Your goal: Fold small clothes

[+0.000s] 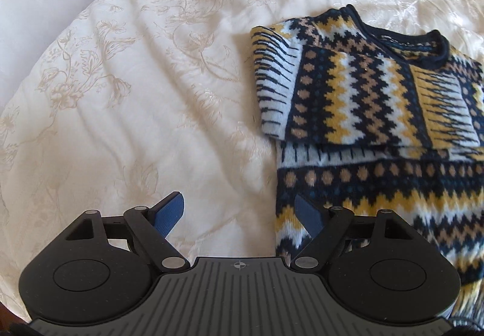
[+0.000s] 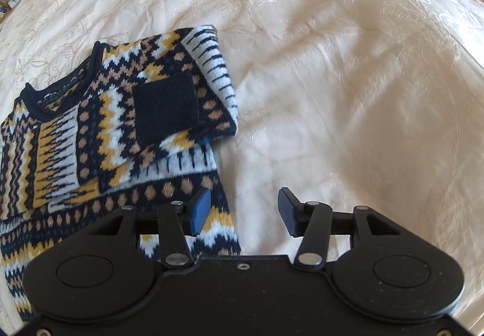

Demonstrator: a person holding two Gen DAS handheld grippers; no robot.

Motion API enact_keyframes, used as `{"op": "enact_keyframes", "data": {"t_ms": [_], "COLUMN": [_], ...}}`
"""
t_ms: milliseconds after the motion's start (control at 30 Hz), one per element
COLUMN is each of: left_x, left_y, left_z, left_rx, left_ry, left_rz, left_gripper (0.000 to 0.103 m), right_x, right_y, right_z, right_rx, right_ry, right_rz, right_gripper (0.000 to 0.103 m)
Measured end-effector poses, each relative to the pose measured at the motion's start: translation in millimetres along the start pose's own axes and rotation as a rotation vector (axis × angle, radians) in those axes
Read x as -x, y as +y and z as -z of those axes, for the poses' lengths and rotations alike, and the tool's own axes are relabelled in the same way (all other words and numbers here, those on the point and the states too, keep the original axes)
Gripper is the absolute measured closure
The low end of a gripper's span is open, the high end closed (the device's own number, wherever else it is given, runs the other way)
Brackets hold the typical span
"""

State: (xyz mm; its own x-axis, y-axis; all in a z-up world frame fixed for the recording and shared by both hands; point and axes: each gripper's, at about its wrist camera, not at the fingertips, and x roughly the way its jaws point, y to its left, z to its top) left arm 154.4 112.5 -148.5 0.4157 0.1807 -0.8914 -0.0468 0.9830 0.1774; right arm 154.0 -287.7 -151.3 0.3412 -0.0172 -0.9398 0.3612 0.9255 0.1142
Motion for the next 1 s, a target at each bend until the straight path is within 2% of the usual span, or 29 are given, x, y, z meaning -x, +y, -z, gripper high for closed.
{"op": "enact_keyframes", "data": {"t_ms": [367, 500, 733, 900, 1000], "left_x": [37, 47, 55, 64, 66], "left_y": [-9, -11, -20, -23, -26], "left_z": [48, 71, 111, 142, 159], "left_rx": [-0.172, -0.181, -0.219, -0.19, -0.172], "left_ry": [-0.055, -0.063, -0.007, 0.028, 0.038], "left_rz": [0.088, 0.146, 0.133, 0.132, 0.161], "left_gripper": [0.023, 0.023, 0.023, 0.023, 0.024], "right_x": [28, 36, 40, 39, 37], "right_y": [12, 11, 8, -5, -15], "right_z": [75, 100, 133, 156, 168], "right_rx": [0.072, 0.092, 0.176, 0.214, 0.222], "right_ry": [0.032, 0.037, 0.054, 0.06, 0.072], "right_rz": [-0.005, -0.016, -0.067, -0.116, -0.124], "right_gripper": [0.046, 0.046, 0.046, 0.046, 0.046]}}
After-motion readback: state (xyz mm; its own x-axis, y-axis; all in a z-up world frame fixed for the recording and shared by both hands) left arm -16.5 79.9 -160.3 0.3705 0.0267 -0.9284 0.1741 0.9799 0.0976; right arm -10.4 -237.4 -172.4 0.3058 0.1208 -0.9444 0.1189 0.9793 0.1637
